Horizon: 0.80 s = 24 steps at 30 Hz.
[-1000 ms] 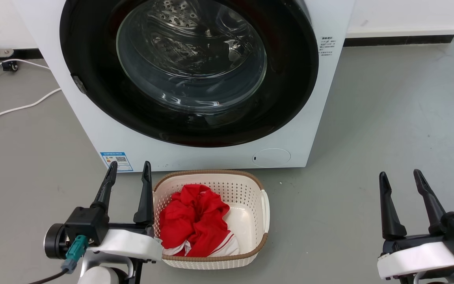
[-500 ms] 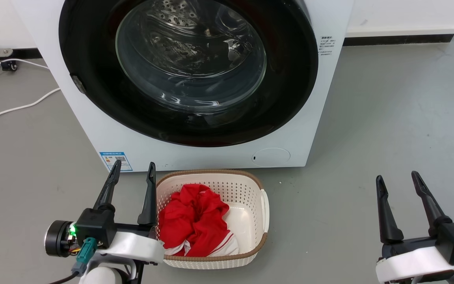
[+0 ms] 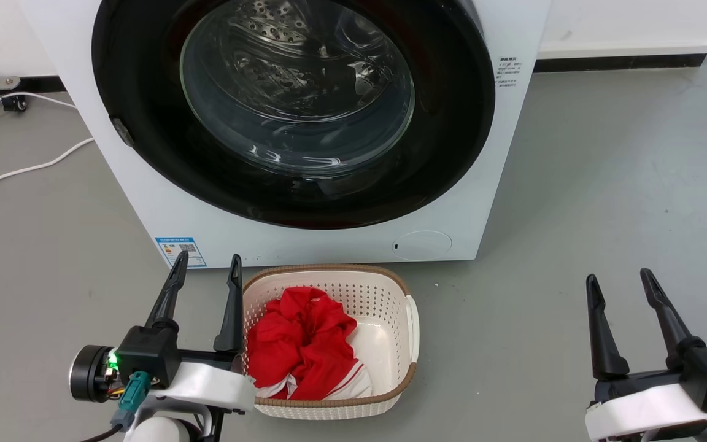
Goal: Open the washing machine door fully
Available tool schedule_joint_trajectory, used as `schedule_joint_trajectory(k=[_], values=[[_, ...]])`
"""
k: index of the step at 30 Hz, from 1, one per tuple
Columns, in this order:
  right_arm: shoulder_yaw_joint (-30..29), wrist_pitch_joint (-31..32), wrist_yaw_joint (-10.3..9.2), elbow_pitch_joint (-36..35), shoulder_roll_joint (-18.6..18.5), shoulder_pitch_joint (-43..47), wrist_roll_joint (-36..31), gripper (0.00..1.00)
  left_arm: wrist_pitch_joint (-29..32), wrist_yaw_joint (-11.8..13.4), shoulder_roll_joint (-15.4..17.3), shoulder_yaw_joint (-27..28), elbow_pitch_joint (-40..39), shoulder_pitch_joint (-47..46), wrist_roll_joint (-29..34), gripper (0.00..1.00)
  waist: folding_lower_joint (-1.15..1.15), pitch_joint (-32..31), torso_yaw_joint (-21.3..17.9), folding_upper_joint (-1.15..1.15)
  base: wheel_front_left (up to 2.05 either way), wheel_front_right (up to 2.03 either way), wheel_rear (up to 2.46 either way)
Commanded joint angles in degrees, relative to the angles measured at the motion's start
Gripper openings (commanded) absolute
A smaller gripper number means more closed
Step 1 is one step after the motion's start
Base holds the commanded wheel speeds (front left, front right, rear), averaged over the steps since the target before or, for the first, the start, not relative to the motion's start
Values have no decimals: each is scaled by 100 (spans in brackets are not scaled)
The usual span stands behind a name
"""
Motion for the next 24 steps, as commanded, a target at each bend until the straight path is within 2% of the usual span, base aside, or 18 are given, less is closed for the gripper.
schedule_joint_trajectory(k=[1, 2, 3, 8, 10, 12, 14, 15, 17, 24], values=[[0, -14, -3, 31, 24, 8, 43, 43, -15, 15, 8, 4, 7, 61, -6, 100, 0, -7, 0, 0, 0, 0, 0], [9, -10, -4, 40, 24, 10, 59, 10, -15, 13, 7, 5, 5, 64, -13, 100, 0, -8, 0, 0, 0, 0, 0], [19, -2, -4, 56, 24, 14, 92, 0, -15, 13, 7, 7, 10, 69, -14, 100, 0, -10, 1, 0, 0, 0, 0], [12, -29, -4, 108, 23, 17, 344, 0, -15, 8, 3, 14, 12, 70, -43, 100, 0, -11, 1, 0, 0, 0, 0], [10, -55, -4, 197, 23, 21, 822, 0, -15, 8, 1, 16, 20, 68, -46, 100, 0, -14, 5, 0, 0, 0, 0], [15, -66, -3, 334, 24, 37, 1643, 0, -15, 5, 1, 14, 26, 66, -47, 100, 0, -20, 12, 0, 0, 0, 0], [-12, -127, -3, 421, 20, 15, 2063, 0, -15, 6, -2, 15, 24, 58, -55, 100, 0, -17, 18, 0, 0, 0, 0], [23, -126, -4, 525, 23, 19, 2685, 0, -15, 6, -2, 15, 22, 54, -59, 100, 0, -16, 19, 0, 0, 0, 0], [62, -167, -3, 649, 20, -23, 3397, 0, -15, 9, -5, 16, 18, 46, -68, 100, 0, -8, 21, 0, 0, 0, 0], [262, -136, -2, 1079, 19, -255, 6619, 0, -15, 6, -8, 23, -11, -12, -91, 100, 0, 57, 19, 0, 0, 0, 0]])
